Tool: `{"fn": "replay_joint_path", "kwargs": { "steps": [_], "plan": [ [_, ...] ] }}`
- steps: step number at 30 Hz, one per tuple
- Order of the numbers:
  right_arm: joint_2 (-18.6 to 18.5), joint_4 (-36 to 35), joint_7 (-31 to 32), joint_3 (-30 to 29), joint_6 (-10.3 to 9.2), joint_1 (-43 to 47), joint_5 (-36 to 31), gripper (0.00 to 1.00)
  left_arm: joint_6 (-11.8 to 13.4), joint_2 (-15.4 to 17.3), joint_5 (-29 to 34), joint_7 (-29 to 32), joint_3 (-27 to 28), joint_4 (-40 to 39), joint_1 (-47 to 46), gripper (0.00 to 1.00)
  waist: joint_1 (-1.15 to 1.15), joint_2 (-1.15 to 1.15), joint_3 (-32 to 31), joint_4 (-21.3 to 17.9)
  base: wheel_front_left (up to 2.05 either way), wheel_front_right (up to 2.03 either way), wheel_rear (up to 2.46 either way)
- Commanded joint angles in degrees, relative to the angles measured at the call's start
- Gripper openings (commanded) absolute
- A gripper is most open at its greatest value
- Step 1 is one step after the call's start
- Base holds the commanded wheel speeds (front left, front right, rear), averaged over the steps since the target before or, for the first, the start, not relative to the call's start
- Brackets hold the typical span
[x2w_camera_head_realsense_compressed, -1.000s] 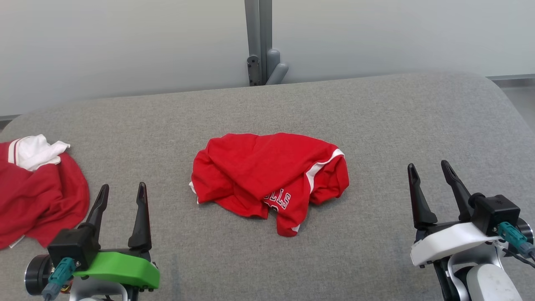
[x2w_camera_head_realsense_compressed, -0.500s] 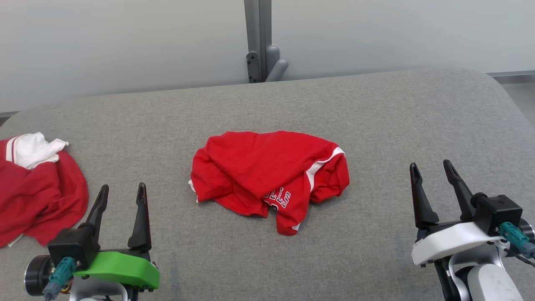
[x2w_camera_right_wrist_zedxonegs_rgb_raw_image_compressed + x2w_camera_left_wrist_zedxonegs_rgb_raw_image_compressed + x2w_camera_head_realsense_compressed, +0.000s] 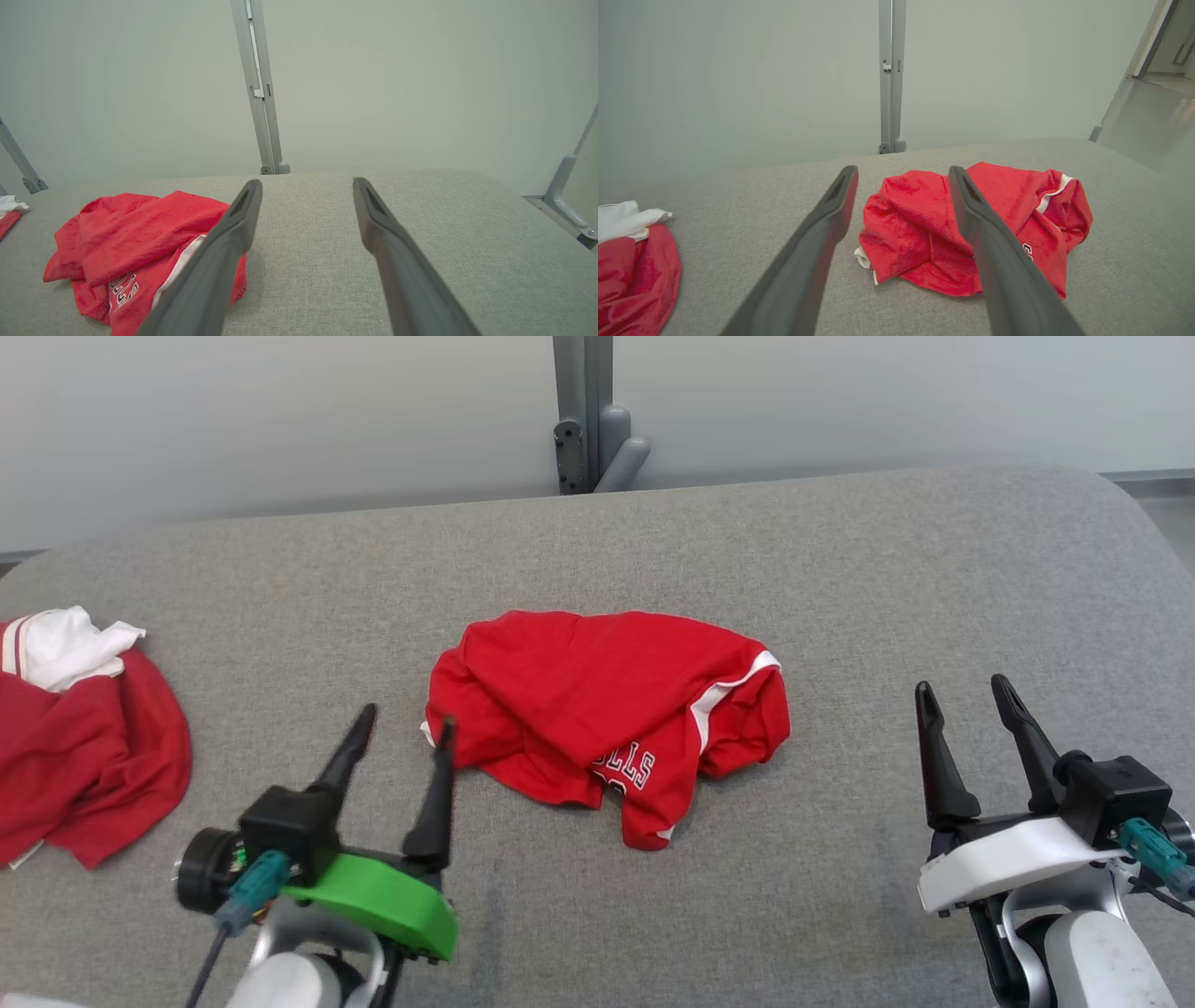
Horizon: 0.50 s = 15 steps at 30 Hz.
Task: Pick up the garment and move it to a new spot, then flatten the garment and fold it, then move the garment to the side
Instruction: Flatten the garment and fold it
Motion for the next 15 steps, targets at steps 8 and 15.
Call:
{"fn": "replay_joint_path", "kwargs": {
  "steps": [8, 15],
  "plan": [
    [0.1, -0.1, -0.5, 1.2, 0.0, -3.0, 0.1, 1.0, -7.2, -6.7, 0.1, 10.2, -11.8, 6.0, -7.8, 1.0, 0.0, 0.0, 5.7, -2.1, 0.0, 0.0, 0.0],
    [0.3, 0.8, -1.5, 2.1, 0.0, -5.8, 0.5, 1.0, -10.8, -10.3, 0.5, 13.7, -16.1, 14.8, -13.2, 1.0, 0.0, 0.0, 9.9, -6.2, 0.0, 0.0, 0.0]
  ]
}}
